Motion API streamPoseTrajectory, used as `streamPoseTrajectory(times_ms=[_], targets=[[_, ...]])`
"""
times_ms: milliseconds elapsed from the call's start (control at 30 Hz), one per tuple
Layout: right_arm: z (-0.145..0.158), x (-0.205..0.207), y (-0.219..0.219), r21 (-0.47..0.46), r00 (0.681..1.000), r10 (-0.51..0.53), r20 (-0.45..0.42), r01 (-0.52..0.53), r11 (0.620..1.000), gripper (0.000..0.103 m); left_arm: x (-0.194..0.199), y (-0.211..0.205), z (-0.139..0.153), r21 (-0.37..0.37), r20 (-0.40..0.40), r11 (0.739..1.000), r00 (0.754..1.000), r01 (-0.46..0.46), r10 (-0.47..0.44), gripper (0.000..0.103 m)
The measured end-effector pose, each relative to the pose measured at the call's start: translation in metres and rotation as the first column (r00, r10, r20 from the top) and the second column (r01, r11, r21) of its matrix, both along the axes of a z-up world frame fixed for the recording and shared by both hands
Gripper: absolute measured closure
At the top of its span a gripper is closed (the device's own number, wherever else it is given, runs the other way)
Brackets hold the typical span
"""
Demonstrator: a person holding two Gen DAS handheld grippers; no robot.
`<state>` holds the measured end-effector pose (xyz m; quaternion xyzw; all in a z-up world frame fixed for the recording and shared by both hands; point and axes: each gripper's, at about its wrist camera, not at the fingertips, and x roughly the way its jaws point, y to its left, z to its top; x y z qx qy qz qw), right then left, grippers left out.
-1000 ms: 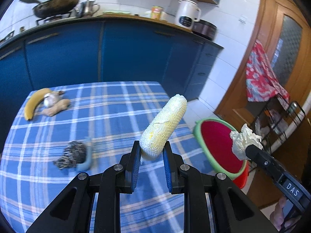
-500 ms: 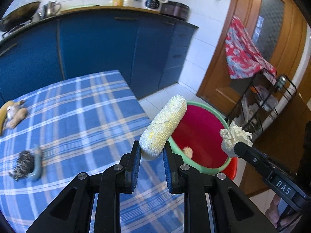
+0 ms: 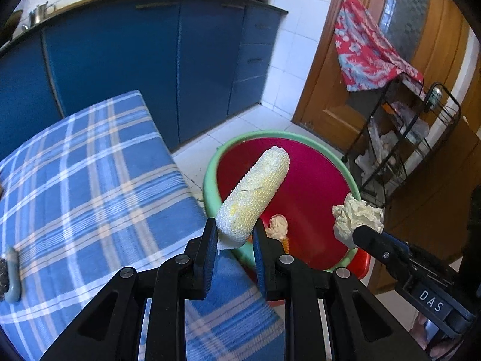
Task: Collect trash
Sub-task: 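Carry the foam roll and crumpled paper over the red basin, then open both tools to drop the foam roll and paper into the basin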
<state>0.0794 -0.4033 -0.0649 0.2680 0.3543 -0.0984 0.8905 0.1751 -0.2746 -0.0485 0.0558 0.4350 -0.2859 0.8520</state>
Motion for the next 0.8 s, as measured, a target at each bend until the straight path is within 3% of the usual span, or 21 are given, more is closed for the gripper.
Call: streamPoseTrajectory(times_ms=[200,267,333,800], targets=[[-0.011,0.004,-0.009,0.022,1.0,-0.013,-0.014,0.013,1.0,0.066,0.004,-0.009,-0.005,0.0,-0.007,1.0,1.0,0.016,-0.016,0.075],[-0.012,0.005,-0.01,0.028,1.0,-0.013,-0.015,0.013,1.0,0.063,0.004,-0.009,-0.006,-0.004,-0.012,1.0,1.0,0.015,-0.015,0.064],[-0.014,0.006,-0.01,0.032,1.0,-0.013,-0.015,0.013,0.999,0.062,0.004,-0.008,-0.006,-0.007,-0.008,1.0,1.0,0.015,-0.015,0.061],[0.0,-0.002,-0.005,0.03,1.0,-0.022,0.019,0.022,0.999,0.055,-0.003,0.015,0.011,-0.042,0.011,0.999,1.0,-0.014,0.015,0.06]])
